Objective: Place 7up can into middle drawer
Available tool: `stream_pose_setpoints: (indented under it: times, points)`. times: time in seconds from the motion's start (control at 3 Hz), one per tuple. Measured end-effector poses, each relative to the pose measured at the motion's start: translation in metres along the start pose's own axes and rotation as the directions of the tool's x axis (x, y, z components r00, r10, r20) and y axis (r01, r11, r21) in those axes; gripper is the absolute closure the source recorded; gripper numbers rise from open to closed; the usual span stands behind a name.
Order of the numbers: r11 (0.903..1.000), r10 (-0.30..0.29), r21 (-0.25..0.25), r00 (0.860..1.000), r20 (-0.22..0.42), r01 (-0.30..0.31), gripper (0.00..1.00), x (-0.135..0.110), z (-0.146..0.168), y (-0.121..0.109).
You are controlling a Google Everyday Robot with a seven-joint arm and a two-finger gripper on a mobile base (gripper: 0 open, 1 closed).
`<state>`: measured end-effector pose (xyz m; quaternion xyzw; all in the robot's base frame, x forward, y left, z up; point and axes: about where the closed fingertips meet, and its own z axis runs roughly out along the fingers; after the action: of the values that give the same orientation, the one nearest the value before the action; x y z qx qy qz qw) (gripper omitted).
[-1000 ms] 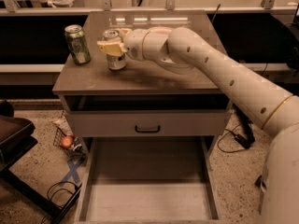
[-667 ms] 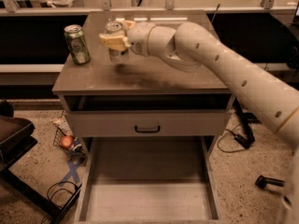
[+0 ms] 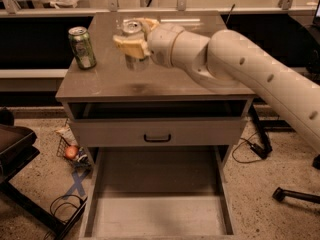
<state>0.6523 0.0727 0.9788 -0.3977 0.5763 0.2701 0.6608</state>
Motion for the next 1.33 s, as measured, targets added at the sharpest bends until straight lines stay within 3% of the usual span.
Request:
stream_pose_setpoints:
  times: [0.33, 0.67, 1.0, 1.33]
  points:
    - [0.9995, -0.006, 0.029, 1.0, -0.03, 0.007, 1.0, 0.008, -0.034, 0.043]
    - [0.9996, 0.015, 0.024, 0.997, -0.081, -0.013, 1.0, 0.028, -0.067, 0.101]
    - [0.9987, 0.034, 0.043, 0.993, -0.115, -0.029, 1.0, 0.061, -0.109, 0.129]
    - [0.9931, 0.048, 0.113, 0.99, -0.134, -0.033, 1.0, 0.073, -0.143, 0.114]
